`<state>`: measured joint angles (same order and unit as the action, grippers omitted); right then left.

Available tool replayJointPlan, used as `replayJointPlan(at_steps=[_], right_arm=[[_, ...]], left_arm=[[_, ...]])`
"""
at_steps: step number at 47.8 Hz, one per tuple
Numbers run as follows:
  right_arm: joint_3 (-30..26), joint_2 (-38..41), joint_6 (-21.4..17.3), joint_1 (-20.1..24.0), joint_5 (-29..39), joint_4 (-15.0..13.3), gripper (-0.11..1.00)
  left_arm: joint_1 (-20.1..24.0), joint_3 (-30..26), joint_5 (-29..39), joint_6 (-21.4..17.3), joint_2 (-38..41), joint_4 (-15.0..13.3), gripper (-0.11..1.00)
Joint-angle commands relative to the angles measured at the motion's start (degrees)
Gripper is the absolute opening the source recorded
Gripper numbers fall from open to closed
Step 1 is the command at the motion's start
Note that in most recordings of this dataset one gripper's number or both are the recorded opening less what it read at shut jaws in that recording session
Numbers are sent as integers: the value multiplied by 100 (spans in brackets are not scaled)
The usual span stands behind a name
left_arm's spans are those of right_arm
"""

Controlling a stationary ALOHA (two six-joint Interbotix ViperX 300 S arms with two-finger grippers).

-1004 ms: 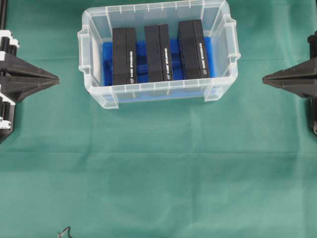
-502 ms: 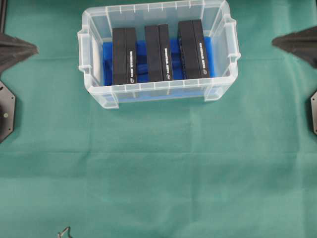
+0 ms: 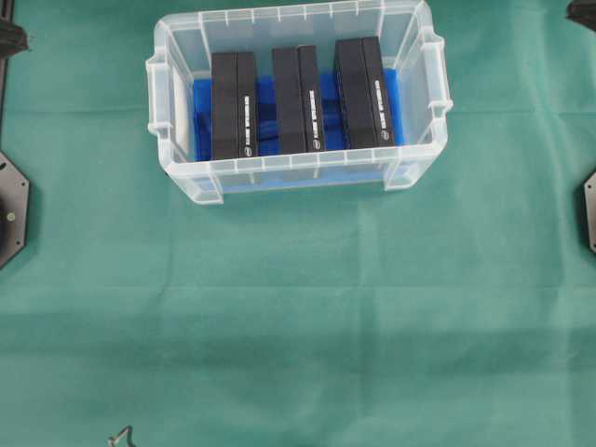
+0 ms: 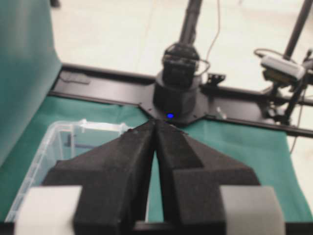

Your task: Take the box out of the case with both arms.

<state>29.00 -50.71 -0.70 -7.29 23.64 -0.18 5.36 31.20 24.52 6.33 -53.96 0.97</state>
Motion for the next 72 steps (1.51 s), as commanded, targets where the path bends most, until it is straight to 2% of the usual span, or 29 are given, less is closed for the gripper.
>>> replayJointPlan(at_steps=[1,11,15,17,23,30,39,45,50,63,67,72], right_arm=[[-193,44,-9,-18,202,26,1],[-211,35,-123,-18,668,44,1],[-272,53,-255,-18,1195,44,0],[-334,53,-334,-18,1679,44,0],[-545,167,-615,-18,3173,44,0],[-861,404,-1028,-18,4904,44,1],[-1072,694,-1292,-18,6521,44,1],[-1107,826,-1336,-18,7356,105,1],[-1134,888,-1327,-18,7515,105,1],[-1160,914,-1433,-18,7339,70,0],[-1160,976,-1758,-18,7330,62,1],[-1160,1063,-2584,-18,7321,-9,0]], left_arm=[[-18,-220,62,9,105,18,1],[-88,-308,299,9,114,18,1],[-167,-396,642,9,141,18,1],[-193,-466,896,18,158,18,1],[-255,-765,2074,132,299,18,1],[-290,-1107,3595,475,536,18,1],[-466,-1310,5722,747,782,9,1],[-554,-1318,6768,932,932,0,1],[-563,-1327,7119,949,993,0,1],[-563,-1327,7119,1099,949,0,1],[-554,-1327,7110,1564,993,0,1],[-510,-1345,7110,2681,1055,62,1]])
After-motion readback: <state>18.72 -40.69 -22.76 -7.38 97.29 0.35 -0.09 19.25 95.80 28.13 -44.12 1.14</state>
